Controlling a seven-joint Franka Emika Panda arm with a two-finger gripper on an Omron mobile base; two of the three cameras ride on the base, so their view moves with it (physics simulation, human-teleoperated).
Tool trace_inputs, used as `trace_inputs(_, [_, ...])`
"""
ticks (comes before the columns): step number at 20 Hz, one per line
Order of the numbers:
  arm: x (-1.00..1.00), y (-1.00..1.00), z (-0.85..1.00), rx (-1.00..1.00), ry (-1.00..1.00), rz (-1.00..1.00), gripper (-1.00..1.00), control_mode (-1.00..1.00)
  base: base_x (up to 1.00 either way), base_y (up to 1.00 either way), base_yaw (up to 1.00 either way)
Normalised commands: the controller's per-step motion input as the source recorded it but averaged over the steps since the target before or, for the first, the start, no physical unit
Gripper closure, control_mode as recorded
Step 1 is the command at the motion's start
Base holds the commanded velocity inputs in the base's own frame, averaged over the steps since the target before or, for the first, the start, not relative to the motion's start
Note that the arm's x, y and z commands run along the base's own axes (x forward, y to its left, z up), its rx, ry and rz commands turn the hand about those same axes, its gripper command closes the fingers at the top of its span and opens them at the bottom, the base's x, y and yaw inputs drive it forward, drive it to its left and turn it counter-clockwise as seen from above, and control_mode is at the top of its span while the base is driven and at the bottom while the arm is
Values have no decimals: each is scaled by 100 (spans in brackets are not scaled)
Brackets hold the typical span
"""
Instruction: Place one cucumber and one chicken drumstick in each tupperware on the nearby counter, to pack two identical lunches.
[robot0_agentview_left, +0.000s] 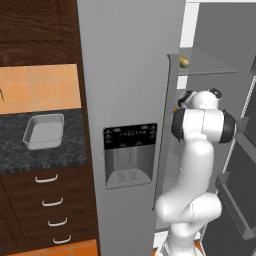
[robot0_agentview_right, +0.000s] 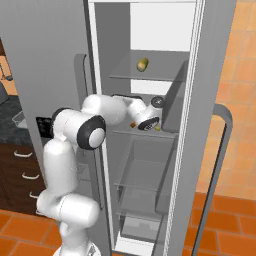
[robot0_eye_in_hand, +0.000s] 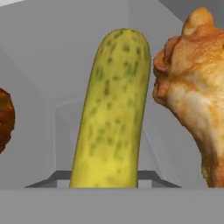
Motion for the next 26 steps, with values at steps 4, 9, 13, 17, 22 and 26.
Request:
trace_inputs(4, [-100,41,54,0,-3,0,100,-100,0,0,0])
trace_inputs(9, [-100,48,100,0,4,0,100,-100,0,0,0])
trace_inputs(13, [-100,52,99,0,19,0,100,-100,0,0,0])
trace_inputs(17, [-100,41,88,0,14,0,100,-100,0,0,0])
trace_inputs(22, [-100,23,15,-3,-4,0,100,-100,0,0,0])
trace_inputs(26, [-50,10,-1,0,-5,0,100,100,-50,38,9])
